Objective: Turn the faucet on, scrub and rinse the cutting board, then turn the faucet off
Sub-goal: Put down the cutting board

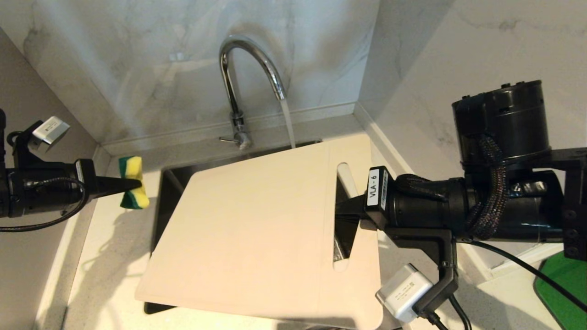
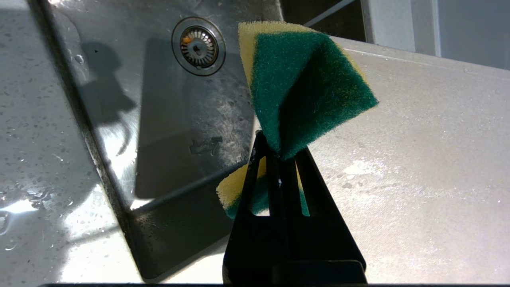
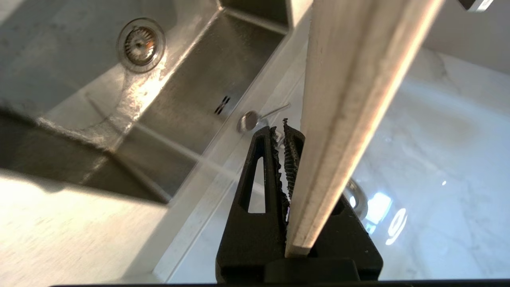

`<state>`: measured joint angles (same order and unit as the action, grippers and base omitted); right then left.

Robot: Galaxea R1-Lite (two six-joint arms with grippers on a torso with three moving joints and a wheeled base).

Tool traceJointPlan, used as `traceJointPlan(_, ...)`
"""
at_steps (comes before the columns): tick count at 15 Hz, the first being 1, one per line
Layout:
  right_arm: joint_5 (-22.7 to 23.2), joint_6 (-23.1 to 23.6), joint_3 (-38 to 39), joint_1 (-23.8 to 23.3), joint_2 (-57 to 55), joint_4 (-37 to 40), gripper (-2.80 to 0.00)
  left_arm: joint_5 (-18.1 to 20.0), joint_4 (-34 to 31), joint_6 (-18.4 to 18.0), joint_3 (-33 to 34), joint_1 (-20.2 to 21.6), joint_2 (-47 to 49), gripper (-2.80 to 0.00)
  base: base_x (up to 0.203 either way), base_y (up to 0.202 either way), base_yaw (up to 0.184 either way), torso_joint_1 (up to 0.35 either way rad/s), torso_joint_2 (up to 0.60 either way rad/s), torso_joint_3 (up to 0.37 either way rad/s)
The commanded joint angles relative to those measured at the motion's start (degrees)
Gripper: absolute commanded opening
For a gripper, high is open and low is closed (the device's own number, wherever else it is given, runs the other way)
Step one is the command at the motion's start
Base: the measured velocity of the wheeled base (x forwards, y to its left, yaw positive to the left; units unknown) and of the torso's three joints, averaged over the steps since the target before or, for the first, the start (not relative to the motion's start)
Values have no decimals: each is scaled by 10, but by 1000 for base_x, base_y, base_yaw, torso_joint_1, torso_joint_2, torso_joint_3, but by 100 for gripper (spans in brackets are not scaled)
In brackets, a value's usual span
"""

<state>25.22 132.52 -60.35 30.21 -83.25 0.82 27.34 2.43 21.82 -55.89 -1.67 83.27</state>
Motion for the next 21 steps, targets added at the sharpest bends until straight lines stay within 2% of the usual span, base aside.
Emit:
traceJointPlan(1,3,4,17,-6,29,0,-280,2,0,2,-1,-3,2,-280,0,0,0,0,0,0)
traceJointPlan(4,1,-21,29,-25,59,-1,-280,-1,-1,2,-1,-9,4,-280,0,0,0,0,0,0)
traceJointPlan(8,1,-32,49,-52,88,-7,-280,-1,-30,1,-17,-9,4,-280,0,0,0,0,0,0)
traceJointPlan(11,0,-72,88,-62,109,-44,-280,-4,-33,1,-19,-9,5,-280,0,0,0,0,0,0)
traceJointPlan(15,-18,-148,159,-75,157,-93,-280,-7,-33,1,-18,-9,9,-280,0,0,0,0,0,0)
traceJointPlan(21,-33,-157,186,-139,195,-94,-280,-12,-33,0,-17,-8,22,-280,0,0,0,0,0,0)
